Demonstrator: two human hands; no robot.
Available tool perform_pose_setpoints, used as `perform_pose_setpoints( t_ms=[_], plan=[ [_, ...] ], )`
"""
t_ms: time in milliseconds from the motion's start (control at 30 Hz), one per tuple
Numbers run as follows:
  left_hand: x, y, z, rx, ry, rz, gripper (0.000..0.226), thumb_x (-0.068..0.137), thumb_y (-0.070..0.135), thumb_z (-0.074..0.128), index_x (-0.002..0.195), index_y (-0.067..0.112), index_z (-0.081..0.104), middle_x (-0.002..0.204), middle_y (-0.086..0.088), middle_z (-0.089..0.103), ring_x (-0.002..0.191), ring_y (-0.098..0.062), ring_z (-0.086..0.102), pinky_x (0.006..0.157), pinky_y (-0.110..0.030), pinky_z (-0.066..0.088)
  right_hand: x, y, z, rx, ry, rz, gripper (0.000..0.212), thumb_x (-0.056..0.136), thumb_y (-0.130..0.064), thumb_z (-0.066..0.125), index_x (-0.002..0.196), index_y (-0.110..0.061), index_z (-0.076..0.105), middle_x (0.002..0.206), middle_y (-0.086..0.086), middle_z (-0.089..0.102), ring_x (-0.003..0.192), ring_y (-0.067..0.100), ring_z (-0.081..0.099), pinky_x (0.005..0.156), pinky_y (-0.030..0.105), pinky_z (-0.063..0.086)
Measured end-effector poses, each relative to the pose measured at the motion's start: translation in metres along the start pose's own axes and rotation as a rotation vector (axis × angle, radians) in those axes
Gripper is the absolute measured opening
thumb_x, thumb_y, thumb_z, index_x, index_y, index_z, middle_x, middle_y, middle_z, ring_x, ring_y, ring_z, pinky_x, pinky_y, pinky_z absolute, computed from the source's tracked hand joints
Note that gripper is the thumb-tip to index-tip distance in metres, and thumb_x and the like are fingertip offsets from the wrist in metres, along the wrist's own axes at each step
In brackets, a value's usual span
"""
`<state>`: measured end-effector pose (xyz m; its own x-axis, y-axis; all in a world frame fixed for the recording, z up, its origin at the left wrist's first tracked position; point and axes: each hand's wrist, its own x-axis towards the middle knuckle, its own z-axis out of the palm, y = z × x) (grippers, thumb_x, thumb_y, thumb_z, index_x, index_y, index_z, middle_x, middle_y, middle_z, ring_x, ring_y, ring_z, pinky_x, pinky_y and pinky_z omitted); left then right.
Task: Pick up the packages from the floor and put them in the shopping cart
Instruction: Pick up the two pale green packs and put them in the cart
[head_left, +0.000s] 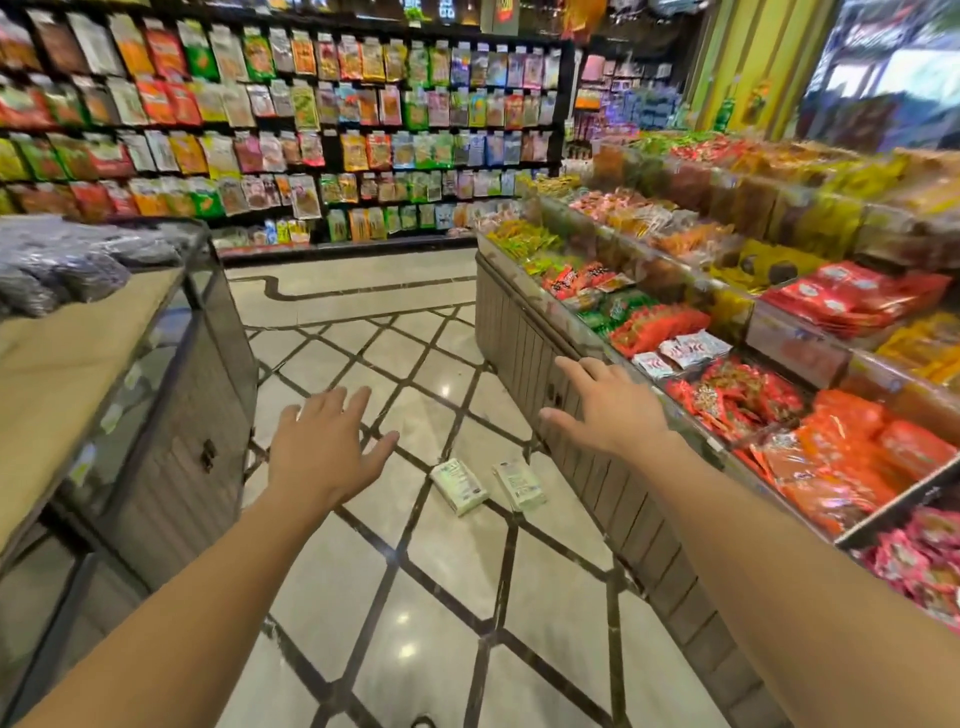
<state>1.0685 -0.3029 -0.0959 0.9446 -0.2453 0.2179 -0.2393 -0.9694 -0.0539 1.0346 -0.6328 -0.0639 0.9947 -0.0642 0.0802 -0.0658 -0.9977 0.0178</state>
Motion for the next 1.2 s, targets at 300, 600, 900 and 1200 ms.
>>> perform_pose_setpoints(
  t_ms=[300,600,900,1200],
  plan=[
    [0.214,-0.038,0.074,-0.078,-0.083,0.026,0.093,0.085,0.075,0.017,0.154,0.02,0.045,0.149,-0.008,0.057,0.136,-0.032,0.052,0.108,-0.051,0.042,0.203,-0.001,0.03,0.002,-0.027,0.081,0.083,0.1,-0.074,0.04,0.168,-0.032,0.017,0.169,0.003,0.032,0.151,0.033,0.038,0.111,0.055,0.046],
    [0.379,-0.027,0.111,-0.064,-0.145,0.086,0.102,0.078,0.076,0.007,0.158,0.02,0.039,0.156,-0.009,0.05,0.144,-0.03,0.045,0.112,-0.049,0.035,0.358,0.014,0.069,0.04,-0.096,0.127,0.083,0.1,-0.073,0.041,0.168,-0.032,0.016,0.17,0.005,0.03,0.152,0.035,0.035,0.115,0.056,0.041],
    [0.556,0.0,0.191,-0.007,-0.201,0.098,0.086,0.09,0.072,0.024,0.159,0.023,0.036,0.157,-0.008,0.05,0.144,-0.029,0.044,0.113,-0.048,0.034,0.536,0.065,0.135,0.068,-0.145,0.148,0.082,0.1,-0.073,0.041,0.167,-0.032,0.017,0.169,0.006,0.032,0.152,0.035,0.036,0.116,0.057,0.04],
    [0.7,0.037,0.299,-0.064,-0.356,0.038,0.08,0.096,0.071,0.035,0.159,0.021,0.036,0.156,-0.008,0.05,0.141,-0.031,0.046,0.11,-0.049,0.037,0.682,0.106,0.225,0.094,-0.272,0.2,0.079,0.1,-0.072,0.045,0.165,-0.033,0.021,0.166,0.004,0.036,0.15,0.033,0.038,0.116,0.057,0.04]
  ],
)
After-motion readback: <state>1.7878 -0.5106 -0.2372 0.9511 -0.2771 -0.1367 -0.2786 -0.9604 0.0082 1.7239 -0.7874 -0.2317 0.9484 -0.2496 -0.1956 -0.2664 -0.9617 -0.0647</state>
